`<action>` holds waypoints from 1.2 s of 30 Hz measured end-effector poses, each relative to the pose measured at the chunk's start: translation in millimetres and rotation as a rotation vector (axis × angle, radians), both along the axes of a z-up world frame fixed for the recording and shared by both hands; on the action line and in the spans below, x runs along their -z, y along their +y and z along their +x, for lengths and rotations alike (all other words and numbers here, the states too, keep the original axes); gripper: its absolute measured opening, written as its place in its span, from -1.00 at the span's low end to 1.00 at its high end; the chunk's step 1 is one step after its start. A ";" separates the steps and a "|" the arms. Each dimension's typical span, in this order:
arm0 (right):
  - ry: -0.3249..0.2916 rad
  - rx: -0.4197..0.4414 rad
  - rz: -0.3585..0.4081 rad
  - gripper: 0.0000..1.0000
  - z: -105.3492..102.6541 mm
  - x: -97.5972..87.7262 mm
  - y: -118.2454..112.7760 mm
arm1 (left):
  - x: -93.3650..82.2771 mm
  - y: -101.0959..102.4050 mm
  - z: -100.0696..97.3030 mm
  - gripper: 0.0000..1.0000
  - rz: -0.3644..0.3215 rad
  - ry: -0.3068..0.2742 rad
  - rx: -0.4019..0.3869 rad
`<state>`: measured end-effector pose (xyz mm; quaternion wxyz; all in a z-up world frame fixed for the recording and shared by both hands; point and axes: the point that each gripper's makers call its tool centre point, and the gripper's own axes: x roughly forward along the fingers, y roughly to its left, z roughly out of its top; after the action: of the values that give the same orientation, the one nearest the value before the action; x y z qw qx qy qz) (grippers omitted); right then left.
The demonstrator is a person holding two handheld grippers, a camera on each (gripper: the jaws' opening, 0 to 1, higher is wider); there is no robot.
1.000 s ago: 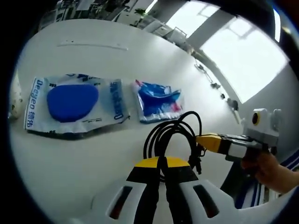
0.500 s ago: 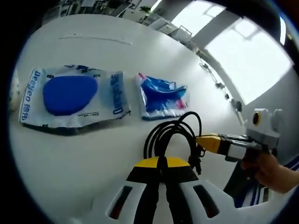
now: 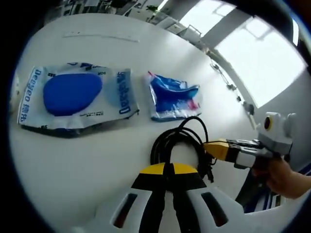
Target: Arrange the tabletop items into an orderly group along one side of the table until the central work area is clear of visible clutter.
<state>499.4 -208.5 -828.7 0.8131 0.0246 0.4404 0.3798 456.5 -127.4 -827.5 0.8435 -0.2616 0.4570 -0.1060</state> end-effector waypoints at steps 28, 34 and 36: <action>-0.053 -0.030 -0.026 -0.99 4.1 1.6 0.8 | 0.1 0.3 0.9 -1.00 -0.020 -0.021 -0.001; -0.124 -0.032 0.047 -0.84 9.4 -18.8 8.5 | -13.8 3.3 5.5 -0.82 0.019 -0.106 0.021; -0.131 -0.021 0.060 -0.84 9.4 -24.6 7.7 | -20.1 1.7 6.7 -0.71 0.008 -0.130 0.032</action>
<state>508.8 -200.8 -804.1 0.8351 0.0194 0.3750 0.4020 463.2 -125.6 -807.5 0.8706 -0.2435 0.4059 -0.1345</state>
